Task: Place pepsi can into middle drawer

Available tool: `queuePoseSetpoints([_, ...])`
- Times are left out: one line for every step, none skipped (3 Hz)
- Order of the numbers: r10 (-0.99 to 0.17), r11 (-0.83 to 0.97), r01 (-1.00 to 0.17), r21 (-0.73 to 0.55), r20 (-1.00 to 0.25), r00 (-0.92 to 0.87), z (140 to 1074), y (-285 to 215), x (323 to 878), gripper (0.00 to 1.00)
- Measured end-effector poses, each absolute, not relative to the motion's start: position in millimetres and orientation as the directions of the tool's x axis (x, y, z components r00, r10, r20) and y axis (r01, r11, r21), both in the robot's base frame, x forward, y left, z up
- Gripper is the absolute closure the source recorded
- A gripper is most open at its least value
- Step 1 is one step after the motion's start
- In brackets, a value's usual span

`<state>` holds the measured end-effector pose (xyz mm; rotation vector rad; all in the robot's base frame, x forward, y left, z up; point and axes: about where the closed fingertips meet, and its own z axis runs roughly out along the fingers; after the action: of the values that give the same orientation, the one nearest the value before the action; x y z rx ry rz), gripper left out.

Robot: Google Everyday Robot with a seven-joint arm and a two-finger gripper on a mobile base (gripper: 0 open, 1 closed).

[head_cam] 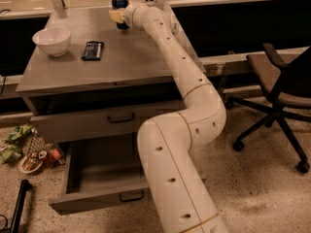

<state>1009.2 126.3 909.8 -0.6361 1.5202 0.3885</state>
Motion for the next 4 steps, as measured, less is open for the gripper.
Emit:
queuePoseSetpoints([-0.164, 0.733, -0.663, -0.151, -0.985, 0.044, 919, 138, 993, 1.00])
queuePoseSetpoints([-0.176, 0.683, -0.712, -0.164, -0.983, 0.057, 920, 149, 980, 1.00])
queuePoseSetpoints([-0.204, 0.653, -0.738, -0.167, -0.978, 0.040, 920, 152, 970, 1.00])
queuePoseSetpoints([-0.231, 0.645, -0.746, -0.166, -0.973, 0.017, 919, 150, 965, 1.00])
